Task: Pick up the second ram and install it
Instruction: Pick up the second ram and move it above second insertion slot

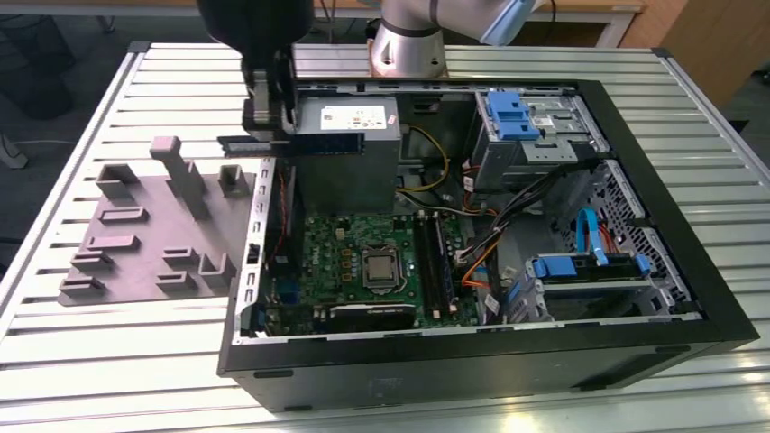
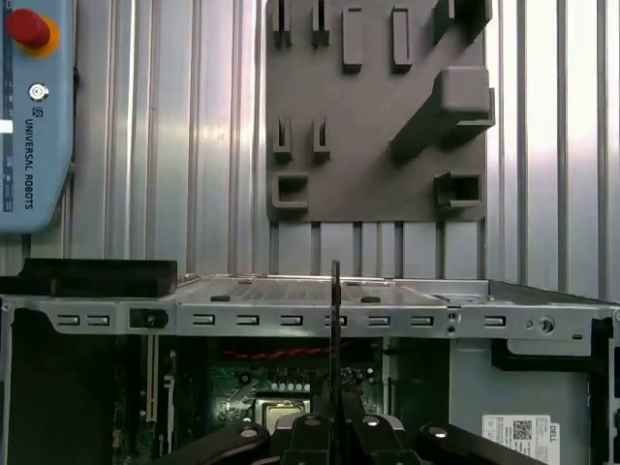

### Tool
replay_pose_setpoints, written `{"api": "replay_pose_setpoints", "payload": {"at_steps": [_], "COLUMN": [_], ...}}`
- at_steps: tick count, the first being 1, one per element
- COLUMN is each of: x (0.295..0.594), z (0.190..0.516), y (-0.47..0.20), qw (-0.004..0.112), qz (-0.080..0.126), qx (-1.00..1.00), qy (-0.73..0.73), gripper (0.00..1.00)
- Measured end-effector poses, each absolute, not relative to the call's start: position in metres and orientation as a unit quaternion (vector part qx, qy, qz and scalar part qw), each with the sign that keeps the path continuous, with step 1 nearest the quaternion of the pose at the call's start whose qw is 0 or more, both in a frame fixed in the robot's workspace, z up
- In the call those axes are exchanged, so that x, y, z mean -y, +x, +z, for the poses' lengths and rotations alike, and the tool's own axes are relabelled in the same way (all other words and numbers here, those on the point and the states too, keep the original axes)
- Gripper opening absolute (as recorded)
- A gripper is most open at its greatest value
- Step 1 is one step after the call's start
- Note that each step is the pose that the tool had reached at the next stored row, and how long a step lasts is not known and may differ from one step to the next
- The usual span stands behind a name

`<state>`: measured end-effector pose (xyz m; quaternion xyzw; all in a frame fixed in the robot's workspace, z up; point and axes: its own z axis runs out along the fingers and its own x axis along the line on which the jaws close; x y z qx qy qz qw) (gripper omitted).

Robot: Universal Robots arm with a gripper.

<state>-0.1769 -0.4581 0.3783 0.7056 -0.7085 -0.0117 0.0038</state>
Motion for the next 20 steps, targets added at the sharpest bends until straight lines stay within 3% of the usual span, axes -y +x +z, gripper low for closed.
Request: {"api": "replay_pose_setpoints", "payload": {"at_steps": [20], "x": [0.458], "z": [0.378], "y": [-0.105], "qw": [0.004], "qz": [-0.012], "qx": [0.708], "qy": [0.706], "gripper": [0.14]}}
